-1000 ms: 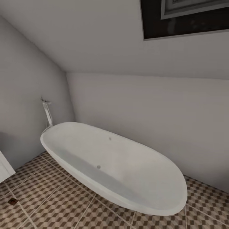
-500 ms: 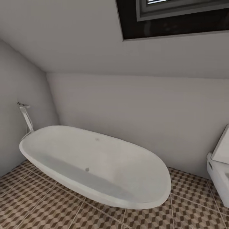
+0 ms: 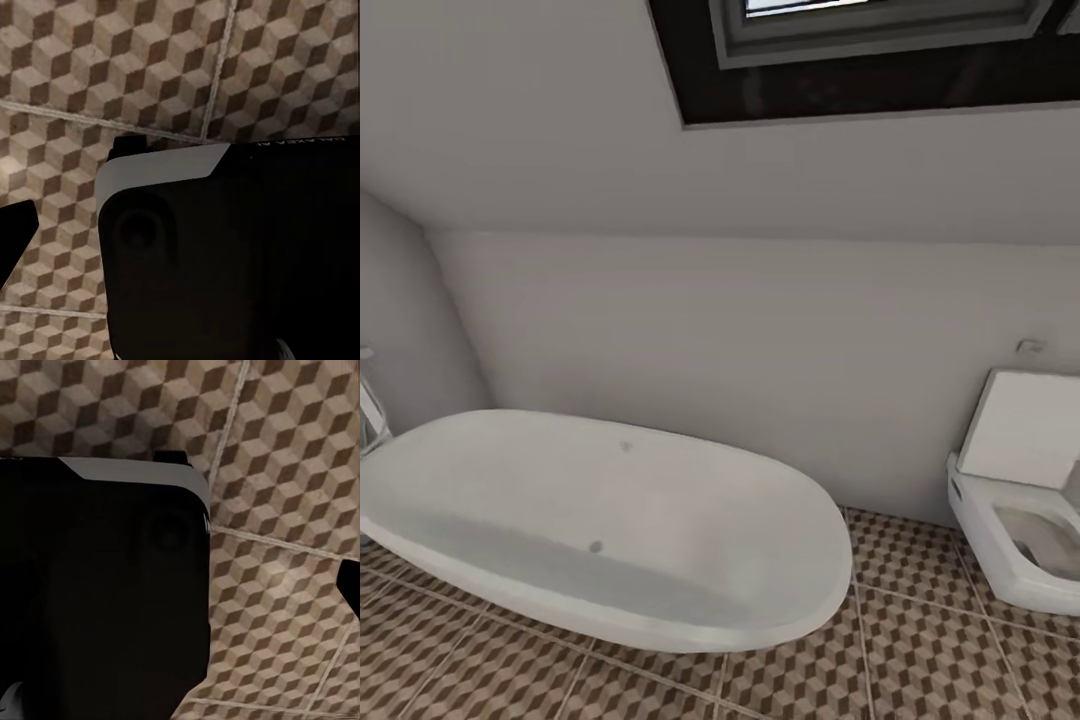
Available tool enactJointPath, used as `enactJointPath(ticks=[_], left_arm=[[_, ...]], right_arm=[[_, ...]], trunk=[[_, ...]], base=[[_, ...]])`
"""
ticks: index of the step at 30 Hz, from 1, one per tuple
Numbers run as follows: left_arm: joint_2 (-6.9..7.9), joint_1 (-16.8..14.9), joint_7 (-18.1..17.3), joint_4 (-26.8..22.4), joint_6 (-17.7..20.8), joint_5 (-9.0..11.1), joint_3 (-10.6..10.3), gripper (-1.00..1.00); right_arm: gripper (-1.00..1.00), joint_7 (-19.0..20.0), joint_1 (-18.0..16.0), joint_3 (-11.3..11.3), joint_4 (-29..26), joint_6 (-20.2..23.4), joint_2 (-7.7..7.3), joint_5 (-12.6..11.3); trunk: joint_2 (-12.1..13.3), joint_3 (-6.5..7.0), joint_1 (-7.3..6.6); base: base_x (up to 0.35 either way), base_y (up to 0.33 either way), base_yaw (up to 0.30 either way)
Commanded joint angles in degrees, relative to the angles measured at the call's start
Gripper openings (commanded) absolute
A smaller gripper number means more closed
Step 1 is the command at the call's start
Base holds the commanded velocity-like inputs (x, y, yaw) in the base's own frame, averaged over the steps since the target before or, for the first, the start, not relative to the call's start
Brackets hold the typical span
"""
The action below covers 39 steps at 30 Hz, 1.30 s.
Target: Take the four mousetraps from the cabinet in the bathroom and place them on the bathroom floor. Make sure all four end up on the same floor surface, and ensure that at least two of them are either under or directly next to the same bathroom sink.
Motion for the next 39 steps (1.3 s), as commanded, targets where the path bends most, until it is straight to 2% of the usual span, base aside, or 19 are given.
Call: enactJointPath(ticks=[1,22,39], left_arm=[[0.02,0.0,-0.1,0.0,0.2,0.5,-0.5,1.0],[0.01,0.0,-0.1,0.0,0.2,0.5,-0.5,1.0],[0.03,0.0,-0.1,0.0,0.2,0.5,-0.4,1.0]], right_arm=[[1.0,-0.3,-0.1,-0.4,0.2,-0.3,0.01,0.5],[1.0,-0.2,0.2,-0.3,0.2,-0.9,0.18,0.5],[1.0,-0.2,0.2,-0.4,0.2,-1.0,0.06,0.5]], trunk=[[0.0,-0.06,0.0],[0.0,0.01,0.0],[0.0,0.91,0.0]], base=[[0.0,0.0,-0.3],[0.0,0.0,-0.3],[0.0,0.0,-0.255]])
